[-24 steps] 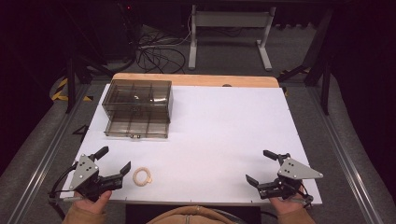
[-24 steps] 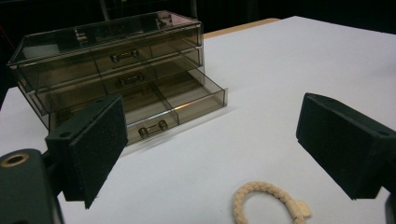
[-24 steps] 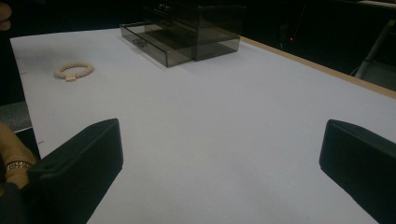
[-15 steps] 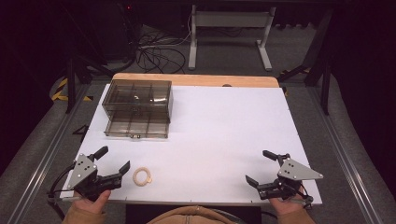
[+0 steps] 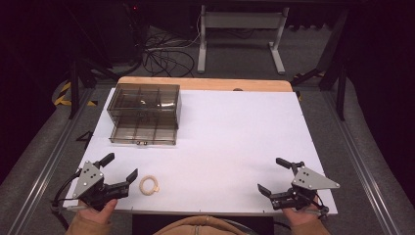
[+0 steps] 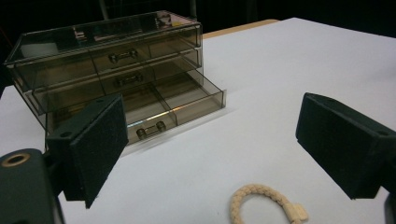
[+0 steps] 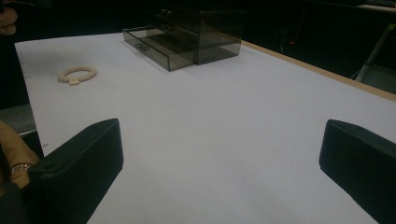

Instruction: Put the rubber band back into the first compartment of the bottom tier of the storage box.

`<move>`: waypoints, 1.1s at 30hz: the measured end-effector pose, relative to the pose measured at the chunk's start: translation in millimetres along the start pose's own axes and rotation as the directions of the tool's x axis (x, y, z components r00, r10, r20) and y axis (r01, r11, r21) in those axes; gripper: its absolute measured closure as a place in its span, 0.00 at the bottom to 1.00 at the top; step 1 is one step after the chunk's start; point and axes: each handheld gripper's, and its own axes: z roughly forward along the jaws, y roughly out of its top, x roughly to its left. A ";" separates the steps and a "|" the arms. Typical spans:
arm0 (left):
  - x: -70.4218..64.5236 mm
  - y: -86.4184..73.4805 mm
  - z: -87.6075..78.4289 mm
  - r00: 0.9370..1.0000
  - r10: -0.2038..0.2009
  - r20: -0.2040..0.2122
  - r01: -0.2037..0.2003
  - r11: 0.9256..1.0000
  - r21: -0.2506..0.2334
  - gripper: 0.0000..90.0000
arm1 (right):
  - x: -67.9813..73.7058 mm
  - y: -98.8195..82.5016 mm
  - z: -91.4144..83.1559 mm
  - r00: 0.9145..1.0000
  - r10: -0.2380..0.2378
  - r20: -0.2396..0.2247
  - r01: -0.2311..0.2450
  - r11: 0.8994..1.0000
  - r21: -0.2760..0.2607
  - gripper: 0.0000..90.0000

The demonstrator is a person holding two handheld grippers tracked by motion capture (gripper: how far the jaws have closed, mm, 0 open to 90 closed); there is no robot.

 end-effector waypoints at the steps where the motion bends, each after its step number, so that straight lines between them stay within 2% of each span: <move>1: 0.7 1.2 -0.5 1.000 -0.003 -0.001 0.003 1.000 0.001 0.11 | 0.2 -0.2 0.6 1.000 0.006 -0.003 -0.006 1.000 0.003 0.00; 5: 0.2 3.0 0.5 1.000 -0.015 0.011 0.015 1.000 -0.004 0.10 | 0.0 -0.4 0.9 1.000 0.005 -0.003 -0.005 1.000 0.002 0.00; 18: -0.6 12.9 11.0 0.999 0.005 0.039 -0.007 1.000 0.029 0.10 | 0.3 -1.2 1.5 1.000 0.016 -0.005 -0.016 1.000 0.005 0.00; 30: 4.8 21.9 22.2 0.996 -0.023 0.081 0.018 0.998 0.066 0.11 | 0.7 -1.3 3.0 1.000 0.011 -0.009 -0.011 1.000 0.010 0.00; 33: 6.7 23.6 26.5 0.994 -0.038 0.099 0.029 0.996 0.088 0.11 | 0.6 -1.6 3.2 1.000 0.014 -0.011 -0.014 1.000 0.009 0.00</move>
